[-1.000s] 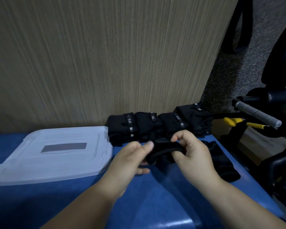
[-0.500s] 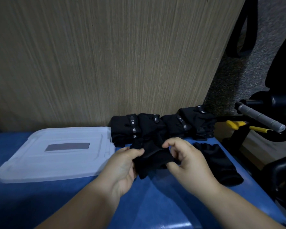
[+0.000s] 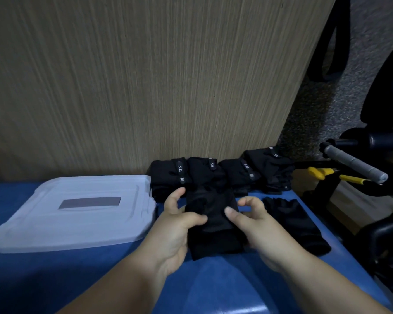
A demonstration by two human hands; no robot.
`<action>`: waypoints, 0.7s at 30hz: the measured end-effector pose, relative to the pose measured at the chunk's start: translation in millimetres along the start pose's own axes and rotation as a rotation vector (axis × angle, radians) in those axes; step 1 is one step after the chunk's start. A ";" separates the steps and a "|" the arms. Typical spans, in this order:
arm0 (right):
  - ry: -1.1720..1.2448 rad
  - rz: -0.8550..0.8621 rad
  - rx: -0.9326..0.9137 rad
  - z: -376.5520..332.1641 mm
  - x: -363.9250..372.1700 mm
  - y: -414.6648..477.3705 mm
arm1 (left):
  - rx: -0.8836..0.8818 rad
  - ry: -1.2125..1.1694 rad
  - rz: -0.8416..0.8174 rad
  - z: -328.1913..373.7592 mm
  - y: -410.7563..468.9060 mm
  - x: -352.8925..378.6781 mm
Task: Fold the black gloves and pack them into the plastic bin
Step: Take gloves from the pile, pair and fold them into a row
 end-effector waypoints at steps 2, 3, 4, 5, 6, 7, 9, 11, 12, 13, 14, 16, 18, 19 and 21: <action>0.007 0.006 -0.028 0.5 -2.1 1.7 | -0.007 0.015 -0.088 -1.7 -3.1 3.5; -0.037 -0.004 -0.052 0.9 -4.5 1.7 | -0.018 0.020 -0.116 -1.8 -4.5 5.7; -0.098 -0.012 -0.072 -0.4 -6.5 0.5 | -0.030 0.022 -0.124 -3.1 -3.0 6.0; -0.166 -0.017 -0.082 -1.3 -9.3 0.2 | -0.036 0.020 -0.119 -4.4 -1.4 6.2; -0.246 -0.020 -0.083 -2.1 -11.4 -0.8 | -0.037 0.046 -0.100 -7.6 1.4 5.2; -0.343 -0.022 -0.083 -1.7 -13.2 -1.6 | -0.028 0.122 -0.062 -10.9 3.8 3.6; -0.598 -0.020 -0.092 4.0 -17.3 0.3 | 0.068 0.485 0.017 -17.4 8.4 -1.7; -0.828 -0.008 -0.088 5.3 -18.1 -1.3 | 0.209 0.901 0.052 -22.7 10.4 -5.5; -0.913 0.008 -0.097 4.6 -17.2 -2.7 | 0.282 1.048 0.063 -25.2 11.2 -6.2; -0.975 0.031 -0.119 4.9 -16.8 -3.2 | 0.342 1.142 0.077 -26.9 11.2 -5.8; -1.028 0.062 -0.166 4.6 -16.3 -3.6 | 0.395 1.203 0.087 -27.9 10.9 -4.6; -1.100 0.106 -0.266 4.2 -15.1 -4.6 | 0.474 1.257 0.097 -27.6 9.9 -3.1; -1.134 0.061 -0.321 4.4 -14.4 -4.5 | 0.525 1.256 0.096 -26.8 9.5 -3.2; -1.145 0.007 -0.328 5.3 -14.0 -4.2 | 0.545 1.261 0.093 -25.9 9.2 -3.4; -1.166 -0.150 -0.307 7.8 -12.7 -5.6 | 0.573 1.288 0.069 -24.0 7.9 -2.1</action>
Point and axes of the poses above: each hand's wrist, its own y-axis towards the middle knuckle, its own x-axis out of the palm, z = x × y, the point moved 1 cm from there along y, towards the middle knuckle, and after that the axes turned 2 degrees about z, right-handed, at the moved point
